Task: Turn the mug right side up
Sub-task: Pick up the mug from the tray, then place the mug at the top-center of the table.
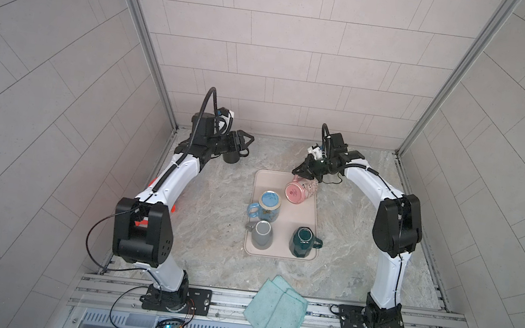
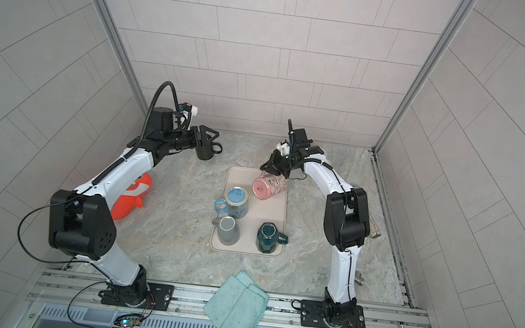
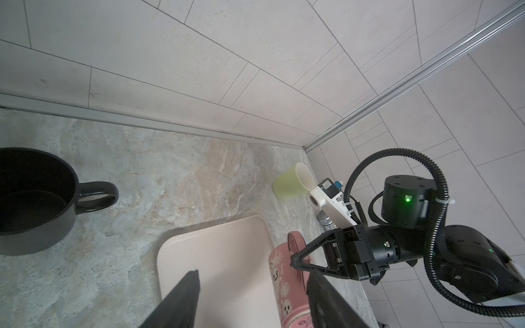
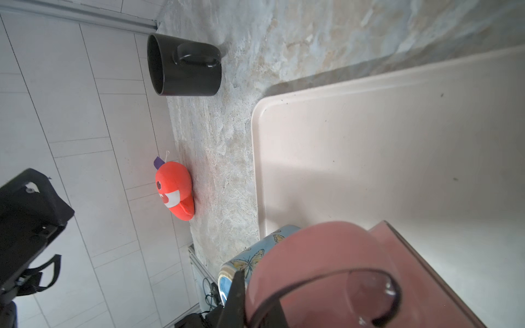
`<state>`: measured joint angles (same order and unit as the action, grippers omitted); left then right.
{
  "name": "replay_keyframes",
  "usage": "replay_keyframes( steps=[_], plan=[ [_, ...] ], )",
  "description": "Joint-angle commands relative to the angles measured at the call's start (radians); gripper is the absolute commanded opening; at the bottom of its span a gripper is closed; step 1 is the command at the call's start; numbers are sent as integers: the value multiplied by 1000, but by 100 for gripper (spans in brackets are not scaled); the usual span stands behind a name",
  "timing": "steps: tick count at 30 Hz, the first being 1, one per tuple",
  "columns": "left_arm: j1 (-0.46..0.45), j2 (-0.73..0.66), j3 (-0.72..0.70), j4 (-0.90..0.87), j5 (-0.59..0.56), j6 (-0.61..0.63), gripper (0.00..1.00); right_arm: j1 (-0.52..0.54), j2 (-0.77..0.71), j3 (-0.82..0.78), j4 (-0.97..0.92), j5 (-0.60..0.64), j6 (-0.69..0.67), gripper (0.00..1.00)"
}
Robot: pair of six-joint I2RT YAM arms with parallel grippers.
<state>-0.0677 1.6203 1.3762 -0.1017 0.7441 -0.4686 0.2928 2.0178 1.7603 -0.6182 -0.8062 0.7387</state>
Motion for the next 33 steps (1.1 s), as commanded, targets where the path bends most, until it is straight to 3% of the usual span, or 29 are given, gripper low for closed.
replay_keyframes(
  steps=[1, 6, 11, 16, 19, 25, 33],
  plan=[
    [6, 17, 68, 38, 60, -28, 66, 34, -85, 97, -112, 46, -191, 0],
    [6, 60, 157, 33, 127, -76, 66, 123, -127, 171, -190, 256, -447, 0],
    [6, 147, 293, 19, 239, -163, 64, 225, -208, 131, -129, 511, -637, 0],
    [-1, 166, 354, 15, 305, -186, 63, 298, -360, -81, 160, 714, -788, 0],
    [-2, 146, 358, -1, 322, -182, 63, 302, -437, -178, 308, 730, -830, 0],
    [-46, 103, 360, -32, 373, -182, 64, 302, -524, -297, 495, 640, -917, 0],
    [-152, 64, 411, -419, 243, 112, 66, 312, -515, -277, 553, 573, -969, 0]
  ],
)
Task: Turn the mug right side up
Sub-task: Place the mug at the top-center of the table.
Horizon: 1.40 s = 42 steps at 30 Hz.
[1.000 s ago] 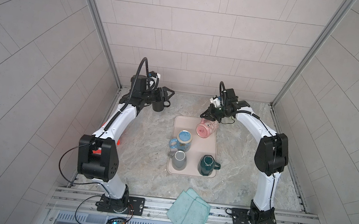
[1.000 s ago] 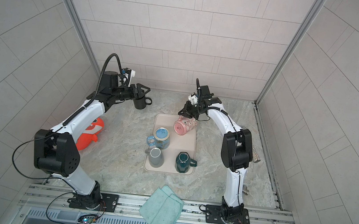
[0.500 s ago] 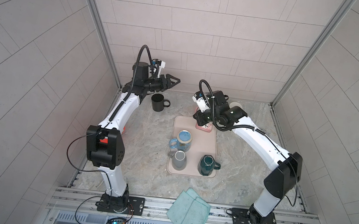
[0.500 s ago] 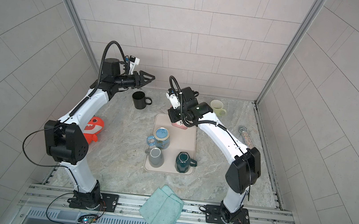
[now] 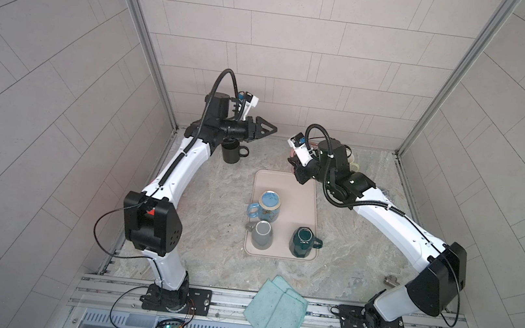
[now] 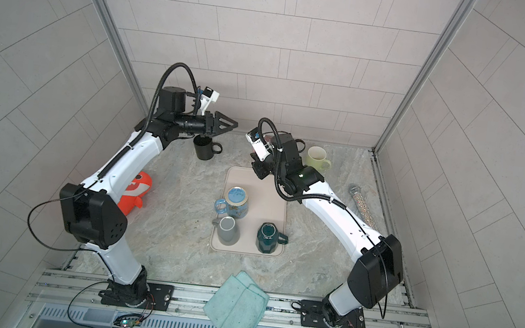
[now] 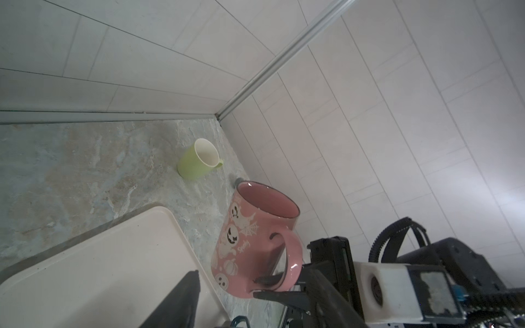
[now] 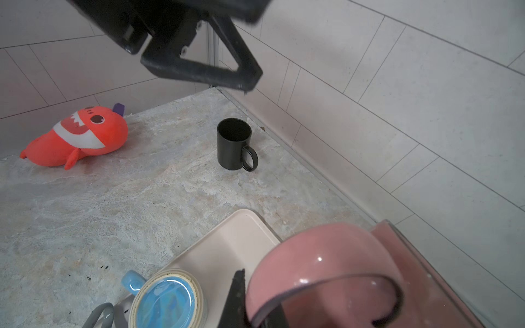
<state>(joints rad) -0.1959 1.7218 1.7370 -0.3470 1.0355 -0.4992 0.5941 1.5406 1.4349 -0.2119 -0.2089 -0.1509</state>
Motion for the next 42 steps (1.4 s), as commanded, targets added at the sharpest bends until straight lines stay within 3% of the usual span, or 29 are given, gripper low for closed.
replay_keyframes(
  steps=[1, 14, 24, 42],
  plan=[
    [-28, -37, 56, -202, -70, 159, 66, 14, -30, 61, 143, -23, -88, 0],
    [-95, -8, 130, -275, -221, 202, 70, 41, 39, 136, 92, -57, -110, 0],
    [-134, 7, 144, -296, -200, 210, 71, 44, 50, 137, 106, -58, -92, 0],
    [-183, 97, 255, -414, -233, 260, 63, 44, 90, 198, 95, -136, -58, 0]
  ],
)
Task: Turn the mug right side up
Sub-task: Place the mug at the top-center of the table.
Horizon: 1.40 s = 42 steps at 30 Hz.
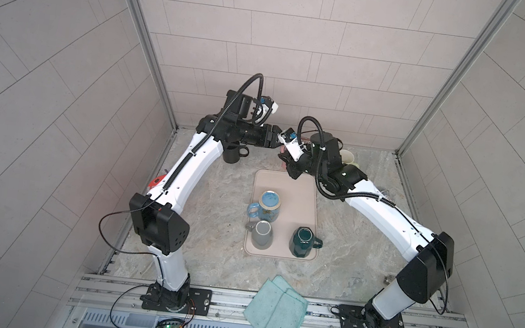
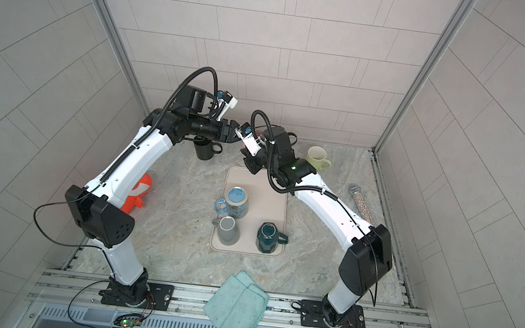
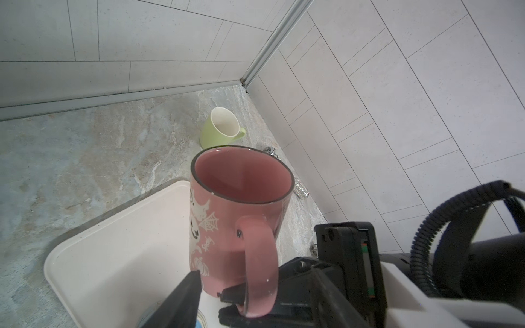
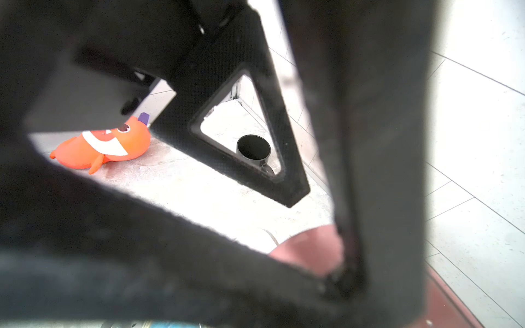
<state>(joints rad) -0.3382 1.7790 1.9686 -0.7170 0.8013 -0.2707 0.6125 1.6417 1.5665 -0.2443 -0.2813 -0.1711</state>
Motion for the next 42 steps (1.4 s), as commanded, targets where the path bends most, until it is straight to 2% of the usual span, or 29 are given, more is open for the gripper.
replay_keyframes(
  steps=[1, 10, 19, 26, 35, 40, 42],
  plan=[
    [-42, 41, 26, -50, -3, 35, 63, 25, -11, 67, 130, -68, -36, 0],
    [-42, 29, -10, -45, -26, 24, 61, 22, -29, 54, 191, -84, 13, 0],
    [-41, -41, -147, 196, 9, -138, 62, 21, -60, 31, 248, -85, 47, 0],
    [-42, -44, -107, 126, -11, -90, 54, 20, -66, 26, 224, -64, 27, 0],
    [-42, -38, -94, 75, 3, -67, 26, 20, -65, 30, 223, -56, 12, 0],
    [-43, -36, -90, 76, -8, -63, 0, 21, -60, 33, 218, -56, 10, 0],
    [-42, -38, -91, 78, -17, -60, 0, 21, -60, 29, 223, -58, 15, 0]
  ],
)
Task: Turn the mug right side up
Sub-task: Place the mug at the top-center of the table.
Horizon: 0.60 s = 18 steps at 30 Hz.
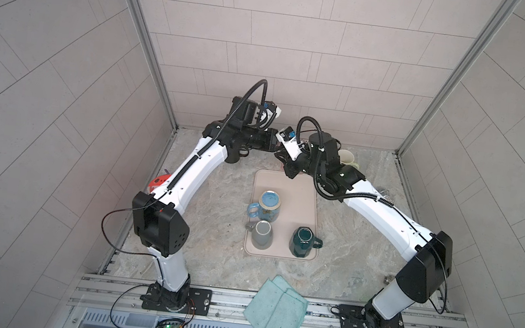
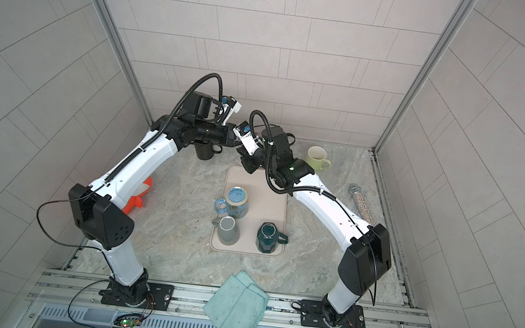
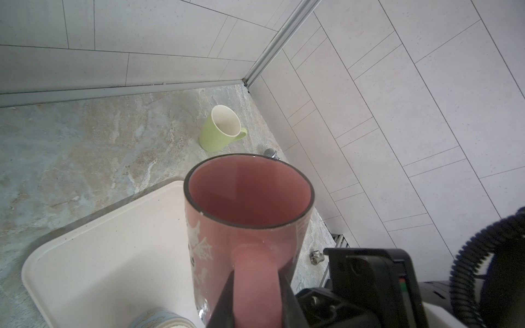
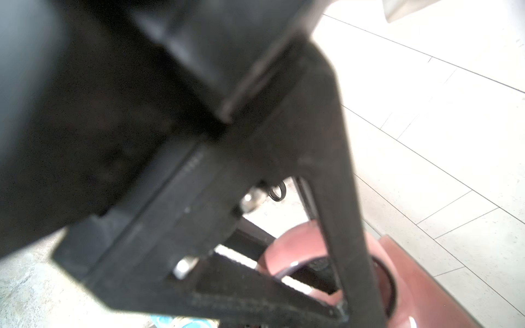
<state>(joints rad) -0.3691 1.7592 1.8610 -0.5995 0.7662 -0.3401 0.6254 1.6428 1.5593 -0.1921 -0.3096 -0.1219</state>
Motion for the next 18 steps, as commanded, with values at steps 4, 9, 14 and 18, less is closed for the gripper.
replay_keyframes(
  steps=[4, 9, 14, 18],
  plan=[
    [-12, -44, -19, 15, -17, 3, 0, 7, -61, 29, 176, -24, -15, 0],
    [-13, -77, -60, 95, -38, -14, 0, 8, -66, 9, 187, -15, 6, 0],
    [-13, -77, -70, 130, -36, -25, 0, 4, -72, -8, 194, 3, 21, 3],
    [-13, -73, -75, 147, -40, -33, 0, 0, -76, -20, 203, 14, 27, 8]
  ],
)
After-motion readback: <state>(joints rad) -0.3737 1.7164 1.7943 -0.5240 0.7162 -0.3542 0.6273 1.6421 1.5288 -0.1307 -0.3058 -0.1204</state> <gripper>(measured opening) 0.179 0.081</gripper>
